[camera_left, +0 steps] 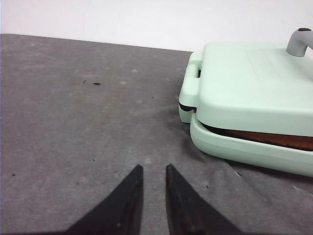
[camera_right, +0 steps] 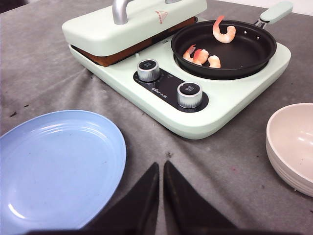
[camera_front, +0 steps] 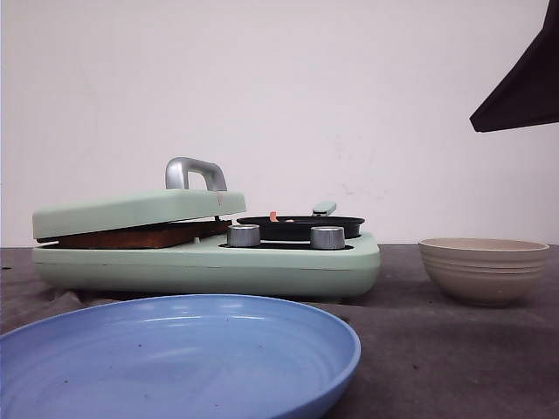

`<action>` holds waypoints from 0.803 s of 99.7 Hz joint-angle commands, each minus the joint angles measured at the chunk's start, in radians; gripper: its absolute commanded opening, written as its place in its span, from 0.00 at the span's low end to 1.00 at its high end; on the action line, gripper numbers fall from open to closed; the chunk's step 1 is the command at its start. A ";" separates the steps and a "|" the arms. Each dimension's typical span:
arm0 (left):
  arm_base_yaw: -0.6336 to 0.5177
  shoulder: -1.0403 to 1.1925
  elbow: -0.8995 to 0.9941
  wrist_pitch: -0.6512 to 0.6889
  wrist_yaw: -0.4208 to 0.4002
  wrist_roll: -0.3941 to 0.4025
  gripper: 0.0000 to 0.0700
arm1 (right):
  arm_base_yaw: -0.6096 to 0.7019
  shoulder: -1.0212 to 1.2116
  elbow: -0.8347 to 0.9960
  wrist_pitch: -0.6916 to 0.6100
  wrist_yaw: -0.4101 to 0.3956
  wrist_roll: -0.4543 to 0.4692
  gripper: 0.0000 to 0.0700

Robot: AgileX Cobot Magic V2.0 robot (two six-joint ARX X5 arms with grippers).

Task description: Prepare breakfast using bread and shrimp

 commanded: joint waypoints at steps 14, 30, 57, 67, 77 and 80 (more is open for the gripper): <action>0.000 -0.001 -0.018 -0.002 0.001 0.013 0.00 | 0.009 0.003 0.003 0.011 0.001 0.010 0.01; 0.000 -0.001 -0.018 -0.002 0.002 0.013 0.00 | 0.008 -0.012 0.002 -0.007 0.001 0.010 0.01; 0.000 -0.001 -0.018 -0.002 0.002 0.013 0.00 | -0.197 -0.255 -0.190 0.144 -0.010 -0.143 0.01; 0.000 -0.001 -0.018 -0.002 0.001 0.013 0.00 | -0.322 -0.365 -0.284 0.210 -0.056 -0.232 0.01; 0.000 -0.001 -0.018 -0.002 0.001 0.013 0.00 | -0.444 -0.463 -0.326 0.142 -0.091 -0.246 0.01; 0.000 -0.001 -0.018 -0.002 0.002 0.013 0.00 | -0.473 -0.473 -0.326 0.113 -0.095 -0.252 0.01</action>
